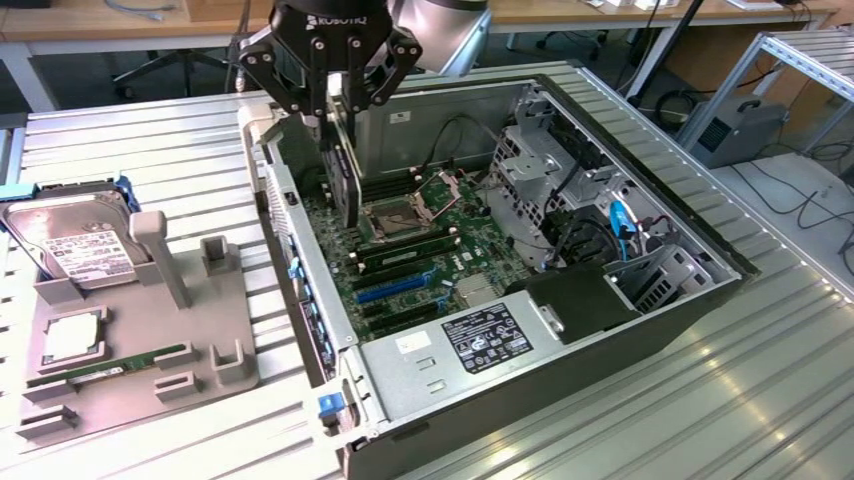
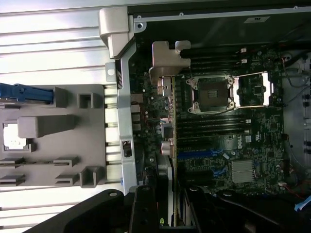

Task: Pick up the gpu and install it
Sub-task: 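Pick up the gpu and move the gpu toward the slot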

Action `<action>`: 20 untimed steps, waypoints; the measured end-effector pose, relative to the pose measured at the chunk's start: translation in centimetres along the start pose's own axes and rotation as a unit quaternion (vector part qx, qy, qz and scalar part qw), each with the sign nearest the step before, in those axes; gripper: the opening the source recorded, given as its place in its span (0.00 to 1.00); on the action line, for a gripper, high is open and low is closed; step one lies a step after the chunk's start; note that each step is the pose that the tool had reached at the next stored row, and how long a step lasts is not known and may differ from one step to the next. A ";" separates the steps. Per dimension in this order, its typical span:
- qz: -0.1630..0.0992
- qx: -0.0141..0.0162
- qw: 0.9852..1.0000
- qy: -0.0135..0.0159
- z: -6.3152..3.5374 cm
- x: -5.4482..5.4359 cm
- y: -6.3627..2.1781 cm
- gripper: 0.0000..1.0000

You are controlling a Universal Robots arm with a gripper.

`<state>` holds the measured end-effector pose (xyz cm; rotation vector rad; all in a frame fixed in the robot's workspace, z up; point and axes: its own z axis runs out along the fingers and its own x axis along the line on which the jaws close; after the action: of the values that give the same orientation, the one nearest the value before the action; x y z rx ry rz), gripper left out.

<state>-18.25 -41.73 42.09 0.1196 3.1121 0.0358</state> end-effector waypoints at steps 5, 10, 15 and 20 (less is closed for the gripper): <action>0.000 0.000 1.000 0.000 0.10 -0.4 0.03 0.27; 0.000 0.000 1.000 0.000 0.24 -0.9 0.06 0.27; 0.000 0.000 1.000 0.000 0.40 -1.2 0.08 0.27; 0.000 0.000 1.000 0.000 0.64 -1.4 0.09 0.27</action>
<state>-16.88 -41.73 41.49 0.1198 3.1121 0.0357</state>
